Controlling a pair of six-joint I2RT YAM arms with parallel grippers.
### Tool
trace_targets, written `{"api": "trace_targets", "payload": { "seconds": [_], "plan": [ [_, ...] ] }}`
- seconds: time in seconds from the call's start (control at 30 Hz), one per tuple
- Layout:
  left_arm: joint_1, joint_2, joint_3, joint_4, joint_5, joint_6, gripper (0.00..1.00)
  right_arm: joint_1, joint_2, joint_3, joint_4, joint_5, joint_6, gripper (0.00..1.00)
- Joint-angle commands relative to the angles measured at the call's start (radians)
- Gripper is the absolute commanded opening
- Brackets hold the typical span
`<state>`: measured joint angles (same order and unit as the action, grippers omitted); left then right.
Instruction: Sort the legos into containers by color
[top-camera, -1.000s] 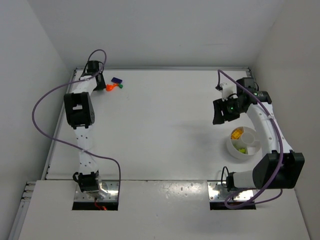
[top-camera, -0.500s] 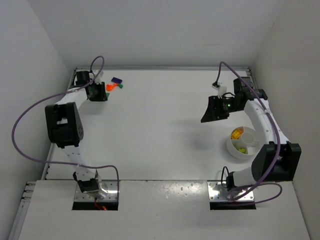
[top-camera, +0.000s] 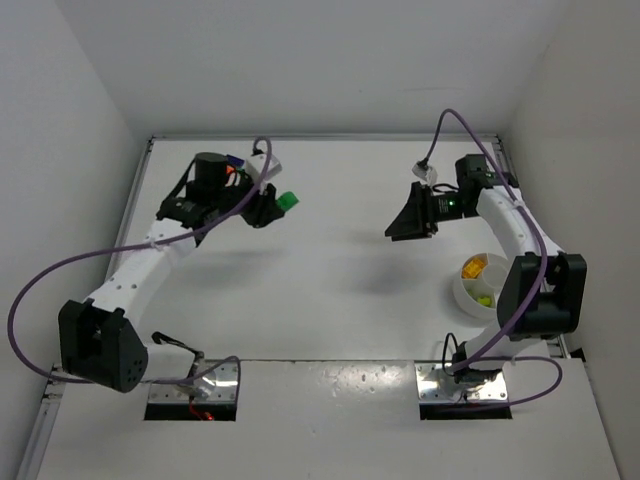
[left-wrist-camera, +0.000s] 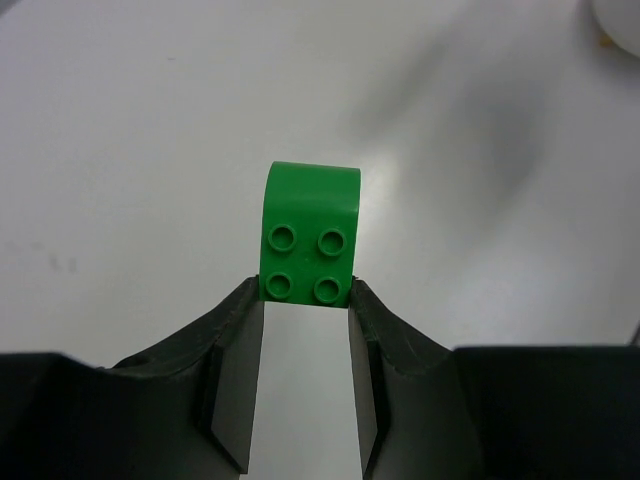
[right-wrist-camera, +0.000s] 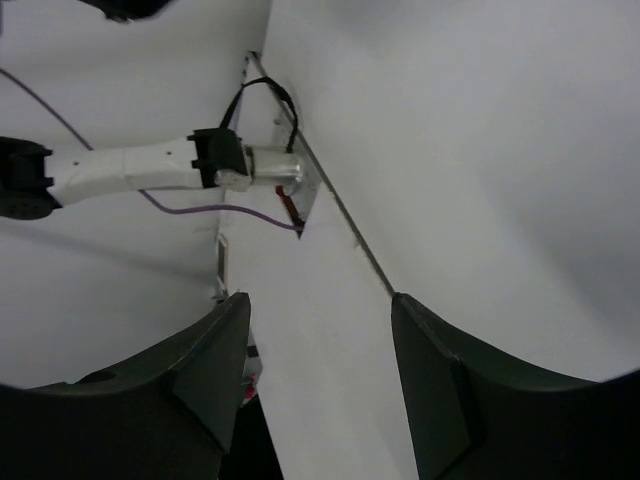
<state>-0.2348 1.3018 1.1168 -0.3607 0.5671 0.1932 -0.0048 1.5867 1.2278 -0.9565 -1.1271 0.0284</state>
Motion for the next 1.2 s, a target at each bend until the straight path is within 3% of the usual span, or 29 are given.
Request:
{"api": "trace_targets", "payload": {
  "seconds": [0.0, 0.23, 0.37, 0.63, 1.1, 1.17],
  "plan": [
    [-0.093, 0.017, 0.021, -0.030, 0.020, -0.029, 0.14, 0.017, 0.013, 0.058, 0.044, -0.147, 0.047, 0.59],
    [-0.326, 0.111, 0.107, -0.030, -0.052, -0.113, 0.13, 0.058, 0.024, 0.042, 0.124, -0.177, 0.122, 0.62],
    [-0.399, 0.145, 0.141, -0.030, -0.062, -0.136, 0.12, 0.081, 0.024, 0.033, 0.136, -0.177, 0.122, 0.64],
    [-0.442, 0.197, 0.228, -0.021, -0.033, -0.198, 0.11, 0.115, 0.055, 0.033, 0.154, -0.168, 0.122, 0.64],
    [-0.511, 0.234, 0.248, -0.021, -0.024, -0.207, 0.10, 0.154, 0.084, 0.024, 0.182, -0.158, 0.140, 0.64],
    [-0.521, 0.234, 0.248, -0.021, -0.024, -0.207, 0.10, 0.154, 0.084, 0.015, 0.193, -0.149, 0.151, 0.60]
  ]
}}
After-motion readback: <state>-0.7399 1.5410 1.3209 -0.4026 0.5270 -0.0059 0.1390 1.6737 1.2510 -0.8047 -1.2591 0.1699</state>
